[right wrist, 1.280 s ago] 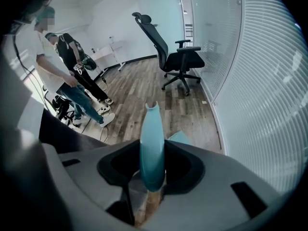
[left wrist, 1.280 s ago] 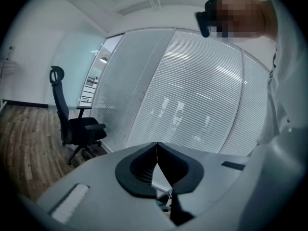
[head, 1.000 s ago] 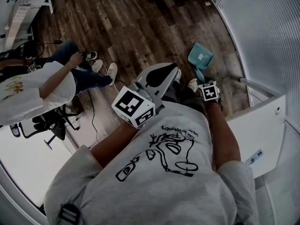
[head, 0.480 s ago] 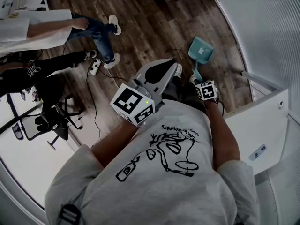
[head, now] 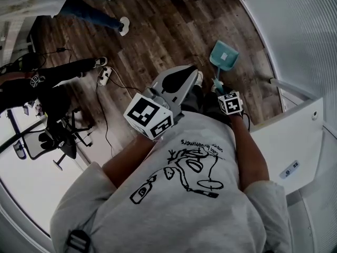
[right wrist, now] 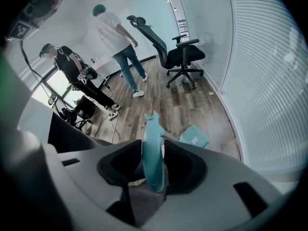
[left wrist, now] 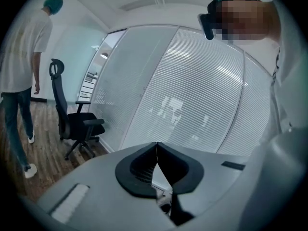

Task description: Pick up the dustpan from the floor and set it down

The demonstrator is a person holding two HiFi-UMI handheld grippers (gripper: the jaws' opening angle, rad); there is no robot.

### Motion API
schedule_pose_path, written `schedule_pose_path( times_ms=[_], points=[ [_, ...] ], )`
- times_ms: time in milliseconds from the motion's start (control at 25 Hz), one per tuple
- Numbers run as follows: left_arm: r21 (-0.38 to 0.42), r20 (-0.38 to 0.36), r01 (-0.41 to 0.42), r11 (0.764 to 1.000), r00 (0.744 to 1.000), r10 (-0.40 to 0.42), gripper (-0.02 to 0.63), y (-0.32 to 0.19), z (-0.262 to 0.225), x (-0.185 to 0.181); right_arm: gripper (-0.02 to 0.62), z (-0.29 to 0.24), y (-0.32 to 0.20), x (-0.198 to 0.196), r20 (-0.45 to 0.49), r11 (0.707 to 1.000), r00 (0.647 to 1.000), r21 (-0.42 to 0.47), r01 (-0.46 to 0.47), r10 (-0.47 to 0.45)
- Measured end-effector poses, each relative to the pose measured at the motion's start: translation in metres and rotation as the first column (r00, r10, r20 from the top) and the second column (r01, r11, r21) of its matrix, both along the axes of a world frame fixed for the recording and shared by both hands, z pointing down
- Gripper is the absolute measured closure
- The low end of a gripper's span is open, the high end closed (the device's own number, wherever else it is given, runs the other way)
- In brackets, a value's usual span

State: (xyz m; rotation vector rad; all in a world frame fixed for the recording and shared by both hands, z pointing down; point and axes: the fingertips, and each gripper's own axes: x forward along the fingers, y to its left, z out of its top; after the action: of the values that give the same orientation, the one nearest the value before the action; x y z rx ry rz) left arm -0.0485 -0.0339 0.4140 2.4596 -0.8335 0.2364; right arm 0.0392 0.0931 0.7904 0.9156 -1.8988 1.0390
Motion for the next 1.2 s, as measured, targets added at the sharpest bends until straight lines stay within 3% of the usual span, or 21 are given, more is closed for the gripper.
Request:
schedule_pose_path(
  times_ms=[360, 600, 1000, 1200],
  points=[
    [0.031, -0.02, -0.008, 0.999, 1.0, 0.009, 0.604, -0.003, -0.013, 0.011, 0.466, -0.028, -0.014, 0.008, 0.023, 0.997, 1.0, 0.082, -0.008, 0.007],
    [0.056, -0.041, -0.016, 0.998, 0.999, 0.019, 0.603, -0.004, -0.026, 0.022, 0.466, -0.063, -0.03, 0.023, 0.039, 0.983, 0.996, 0.167, -0.082, 0.076],
    [0.106, -0.062, -0.031, 0.994, 0.997, 0.037, 0.603, -0.009, -0.049, 0.031, 0.475, -0.16, -0.065, 0.063, 0.088, 0.912, 0.977, 0.35, -0.214, 0.196],
    [0.129, -0.065, -0.034, 0.991, 0.997, 0.042, 0.603, -0.014, -0.058, 0.033, 0.492, -0.217, -0.078, 0.074, 0.071, 0.874, 0.978, 0.44, -0.205, 0.194]
  ],
)
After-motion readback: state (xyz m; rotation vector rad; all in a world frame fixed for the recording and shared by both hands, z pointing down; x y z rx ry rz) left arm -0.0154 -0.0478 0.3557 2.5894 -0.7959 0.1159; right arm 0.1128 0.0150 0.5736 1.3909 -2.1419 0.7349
